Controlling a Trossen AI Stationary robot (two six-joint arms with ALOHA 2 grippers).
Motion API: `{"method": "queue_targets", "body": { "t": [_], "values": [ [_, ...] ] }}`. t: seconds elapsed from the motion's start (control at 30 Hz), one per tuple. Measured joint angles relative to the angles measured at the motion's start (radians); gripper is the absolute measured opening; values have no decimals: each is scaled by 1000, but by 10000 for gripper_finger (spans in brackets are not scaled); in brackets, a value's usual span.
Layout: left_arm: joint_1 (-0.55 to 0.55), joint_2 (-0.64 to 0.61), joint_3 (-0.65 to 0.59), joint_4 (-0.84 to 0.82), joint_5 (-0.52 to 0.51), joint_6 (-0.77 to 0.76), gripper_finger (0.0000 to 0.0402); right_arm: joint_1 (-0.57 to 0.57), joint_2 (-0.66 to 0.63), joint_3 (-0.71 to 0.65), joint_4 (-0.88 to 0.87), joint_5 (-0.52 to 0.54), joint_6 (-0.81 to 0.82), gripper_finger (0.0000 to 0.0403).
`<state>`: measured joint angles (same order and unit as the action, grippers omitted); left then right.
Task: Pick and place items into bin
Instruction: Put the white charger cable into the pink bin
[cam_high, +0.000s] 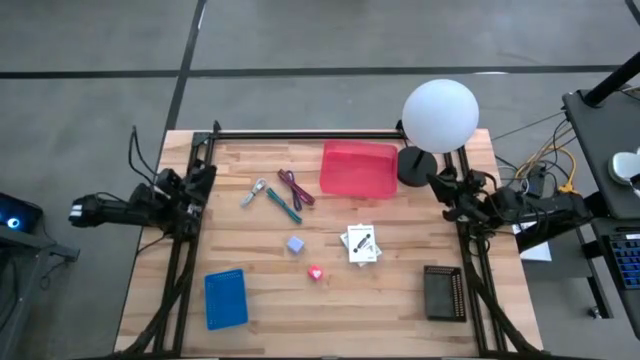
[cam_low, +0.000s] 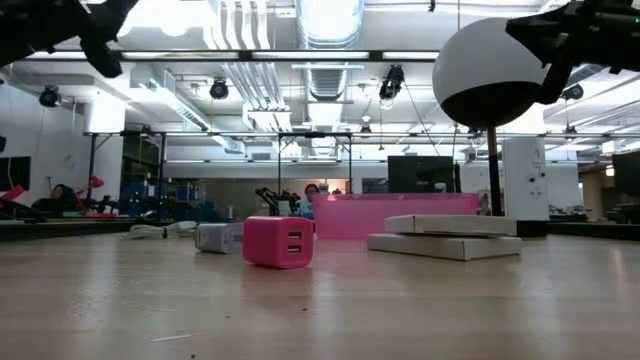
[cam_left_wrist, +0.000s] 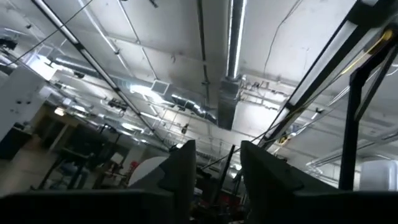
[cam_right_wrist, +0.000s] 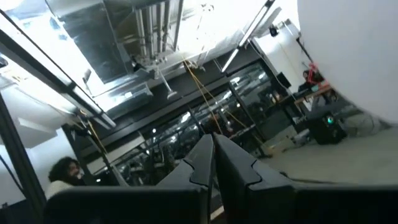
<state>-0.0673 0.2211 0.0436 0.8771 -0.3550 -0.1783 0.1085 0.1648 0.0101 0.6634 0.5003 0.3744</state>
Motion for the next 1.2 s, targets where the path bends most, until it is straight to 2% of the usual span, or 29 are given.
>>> {"method": "queue_targets", "body": {
  "t": [0.13,0.23,0.4,0.6,0.73,0.83,1.03,1.2],
  "values": [
    [0,110,66,-4,7,-44,169,0,42,0,1,0,28,9],
    [0,193,136,-1,7,-92,189,0,71,0,0,0,27,9],
    [0,320,221,-5,3,-21,194,0,112,0,0,1,12,9],
    [1,425,274,-56,-115,2,194,0,140,0,0,1,12,9],
    [2,474,324,-257,-212,-63,194,0,142,0,1,1,16,9],
    [3,512,382,-484,-257,-142,194,0,143,0,1,1,17,9],
    [35,595,555,-878,-263,-256,194,0,143,0,2,0,19,9],
    [87,669,691,-1083,-261,-263,194,0,144,0,4,0,19,9]
  ]
}}
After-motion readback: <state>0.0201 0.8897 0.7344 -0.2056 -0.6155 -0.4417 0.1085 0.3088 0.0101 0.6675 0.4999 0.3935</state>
